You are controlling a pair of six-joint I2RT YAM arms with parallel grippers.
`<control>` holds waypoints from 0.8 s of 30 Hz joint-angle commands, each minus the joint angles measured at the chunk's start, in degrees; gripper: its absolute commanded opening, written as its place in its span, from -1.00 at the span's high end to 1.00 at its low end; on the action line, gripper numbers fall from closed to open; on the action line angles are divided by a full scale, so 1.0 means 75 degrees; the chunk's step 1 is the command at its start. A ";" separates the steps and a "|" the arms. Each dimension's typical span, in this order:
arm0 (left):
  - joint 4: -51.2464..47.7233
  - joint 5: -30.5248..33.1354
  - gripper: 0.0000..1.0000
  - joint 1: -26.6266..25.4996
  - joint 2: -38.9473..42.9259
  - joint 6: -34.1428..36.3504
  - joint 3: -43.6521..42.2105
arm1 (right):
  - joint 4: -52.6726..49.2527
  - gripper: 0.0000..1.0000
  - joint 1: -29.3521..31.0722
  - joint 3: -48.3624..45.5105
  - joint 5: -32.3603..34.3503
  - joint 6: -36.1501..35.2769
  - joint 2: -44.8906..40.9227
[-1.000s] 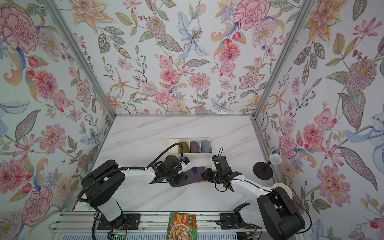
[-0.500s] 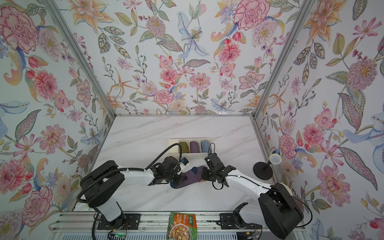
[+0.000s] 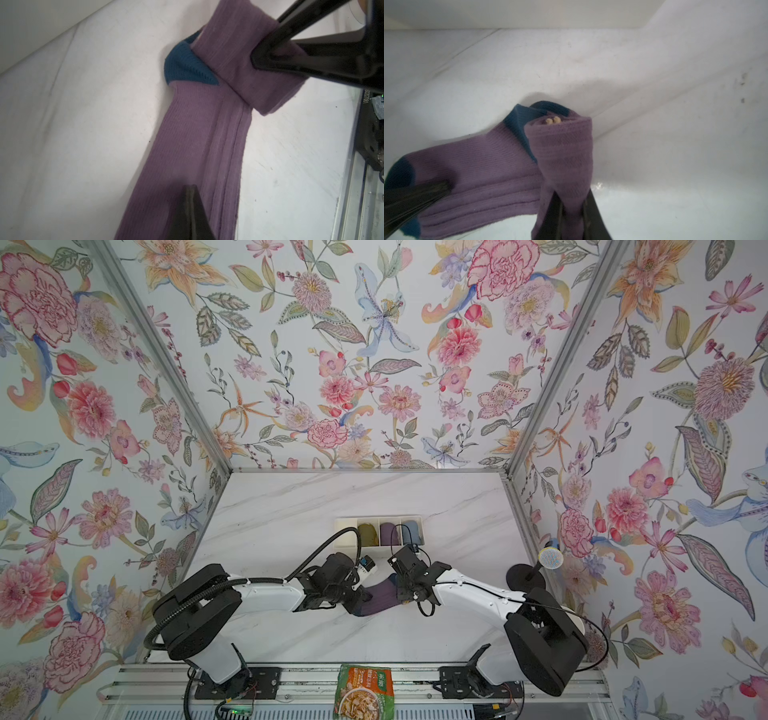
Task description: Roll the socks
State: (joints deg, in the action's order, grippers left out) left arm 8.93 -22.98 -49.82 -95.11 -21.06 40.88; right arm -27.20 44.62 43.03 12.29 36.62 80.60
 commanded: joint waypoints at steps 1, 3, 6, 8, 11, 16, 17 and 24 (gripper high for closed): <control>-0.0261 -0.0310 1.00 0.0042 0.0375 -0.0088 -0.0012 | -0.0648 0.97 0.0161 0.0311 0.0659 -0.0069 0.0256; -0.0382 -0.0279 1.00 0.0050 0.0517 -0.0052 0.0016 | -0.0747 0.96 0.0246 0.0428 0.0762 -0.0090 0.0366; -0.0483 -0.0264 1.00 0.0074 0.0681 -0.0027 -0.0001 | -0.0904 0.97 0.0382 0.0598 0.0958 -0.0101 0.0523; -0.0474 -0.0286 1.00 0.0111 0.0973 -0.0049 -0.0045 | -0.0964 0.96 0.0490 0.0690 0.1052 -0.0096 0.0624; -0.0430 -0.0311 1.00 0.0190 0.1155 -0.0081 -0.0135 | -0.1002 0.96 0.0636 0.0819 0.1094 -0.0096 0.0811; -0.0356 -0.0311 1.00 0.0280 0.1289 -0.0133 -0.0311 | -0.1037 0.89 0.0876 0.1098 0.1179 -0.0112 0.1120; -0.0341 -0.0312 1.00 0.0302 0.1291 -0.0145 -0.0349 | -0.1055 0.87 0.0915 0.1135 0.1195 -0.0111 0.1173; 0.0168 -0.0576 1.00 0.0409 0.0913 -0.0397 -0.0714 | -0.1214 0.81 0.1137 0.1427 0.1309 -0.0136 0.1507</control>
State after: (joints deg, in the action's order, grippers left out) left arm 8.19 -25.41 -47.40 -86.59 -22.46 36.86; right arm -33.89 52.49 52.47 20.80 36.21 90.67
